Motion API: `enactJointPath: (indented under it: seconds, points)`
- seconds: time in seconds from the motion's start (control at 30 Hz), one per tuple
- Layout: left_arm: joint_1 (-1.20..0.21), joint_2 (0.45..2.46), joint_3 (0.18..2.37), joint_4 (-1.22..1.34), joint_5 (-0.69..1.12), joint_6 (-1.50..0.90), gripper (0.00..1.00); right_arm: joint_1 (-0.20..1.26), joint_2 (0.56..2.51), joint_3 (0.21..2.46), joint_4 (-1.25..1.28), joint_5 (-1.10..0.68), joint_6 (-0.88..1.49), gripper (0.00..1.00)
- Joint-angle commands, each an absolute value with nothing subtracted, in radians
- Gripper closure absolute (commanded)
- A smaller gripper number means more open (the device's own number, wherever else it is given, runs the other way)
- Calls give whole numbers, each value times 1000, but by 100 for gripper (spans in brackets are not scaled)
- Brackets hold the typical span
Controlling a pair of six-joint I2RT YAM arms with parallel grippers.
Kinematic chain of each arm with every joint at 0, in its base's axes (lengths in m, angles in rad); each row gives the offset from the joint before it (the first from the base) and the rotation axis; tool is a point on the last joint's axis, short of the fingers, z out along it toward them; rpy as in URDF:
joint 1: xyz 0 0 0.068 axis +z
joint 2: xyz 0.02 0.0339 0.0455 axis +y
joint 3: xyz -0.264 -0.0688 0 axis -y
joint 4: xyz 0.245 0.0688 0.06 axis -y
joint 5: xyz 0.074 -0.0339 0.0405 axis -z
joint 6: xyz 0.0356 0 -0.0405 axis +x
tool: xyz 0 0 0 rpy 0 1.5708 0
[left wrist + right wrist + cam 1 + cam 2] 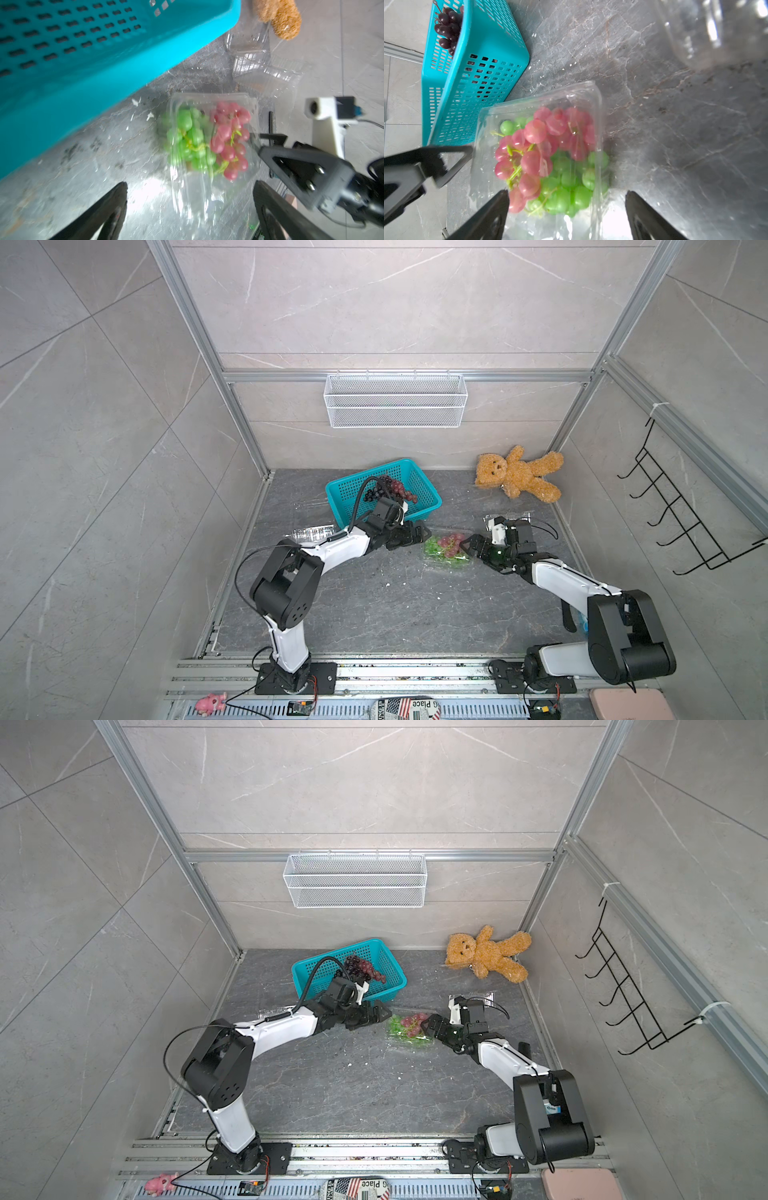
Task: Pack grapes into containers
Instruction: Close the packing box at the center of the board.
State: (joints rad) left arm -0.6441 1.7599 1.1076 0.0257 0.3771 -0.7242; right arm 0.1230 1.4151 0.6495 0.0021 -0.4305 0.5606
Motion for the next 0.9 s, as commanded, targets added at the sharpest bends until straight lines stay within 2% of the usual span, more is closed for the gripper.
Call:
enactJointPath:
  seconds: [0.0, 0.23, 0.4, 0.57, 0.87]
  points:
    - [-643, 1702, 955, 272, 407, -830, 8, 126, 1450, 669, 48, -443, 557, 15]
    - [-657, 1772, 713, 777, 403, -1063, 31, 131, 1482, 659, 86, -451, 565, 24]
    - [-667, 1817, 659, 942, 386, -1125, 43, 134, 1476, 648, 86, -448, 568, 25]
    - [-672, 1840, 655, 1004, 392, -1137, 48, 135, 1480, 637, 98, -451, 573, 26]
    - [-675, 1801, 605, 1038, 374, -1147, 50, 135, 1489, 632, 117, -460, 586, 29]
